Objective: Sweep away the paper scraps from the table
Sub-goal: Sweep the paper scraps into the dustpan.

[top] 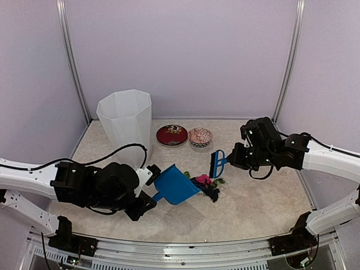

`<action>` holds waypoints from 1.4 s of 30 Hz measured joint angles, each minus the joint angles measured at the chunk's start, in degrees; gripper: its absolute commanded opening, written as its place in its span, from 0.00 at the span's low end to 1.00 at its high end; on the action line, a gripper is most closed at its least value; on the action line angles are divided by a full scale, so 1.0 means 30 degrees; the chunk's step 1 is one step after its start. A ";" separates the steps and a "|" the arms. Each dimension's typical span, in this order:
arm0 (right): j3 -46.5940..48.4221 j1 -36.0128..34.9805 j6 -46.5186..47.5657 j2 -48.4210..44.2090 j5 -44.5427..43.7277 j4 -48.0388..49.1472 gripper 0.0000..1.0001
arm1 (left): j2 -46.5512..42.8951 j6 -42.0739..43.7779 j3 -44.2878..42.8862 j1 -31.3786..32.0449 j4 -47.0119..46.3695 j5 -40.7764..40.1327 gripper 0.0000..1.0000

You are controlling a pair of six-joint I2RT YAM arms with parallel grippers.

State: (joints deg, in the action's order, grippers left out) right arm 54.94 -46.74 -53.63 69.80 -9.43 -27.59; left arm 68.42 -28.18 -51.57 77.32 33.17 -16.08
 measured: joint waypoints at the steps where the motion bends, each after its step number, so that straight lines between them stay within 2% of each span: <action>1: 0.0109 0.0029 0.0204 0.0117 -0.0022 0.0073 0.00 | 0.0095 0.0000 0.0000 0.0000 0.0007 0.0117 0.00; 11: 0.0911 0.0940 0.3701 0.0597 -0.1792 -0.0845 0.00 | 0.1027 -0.0036 0.0364 0.0007 -0.0211 0.1982 0.00; 19: 0.1064 0.1268 0.7890 0.0707 -0.3337 -0.2076 0.00 | 0.1894 -0.0255 0.1421 -0.0051 -0.0874 0.3643 0.00; 30: 0.1836 0.1239 1.3325 0.3410 -0.3592 -0.2514 0.00 | 0.3614 -0.1275 0.1552 -0.1435 -0.2215 0.5741 0.00; 36: 0.2608 0.0219 1.5438 0.5246 -0.4401 -0.3147 0.00 | 0.4291 -0.1785 0.1552 -0.2280 -0.2987 0.6513 0.00; 42: 0.3570 -0.1188 1.6196 0.6572 -0.5275 -0.4116 0.00 | 0.5931 -0.2127 0.1494 -0.2514 -0.3730 0.7089 0.00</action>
State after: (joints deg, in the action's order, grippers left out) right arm 65.65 -50.30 -5.04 89.52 -25.26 -39.94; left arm 86.21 -34.57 -47.09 69.78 21.98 5.19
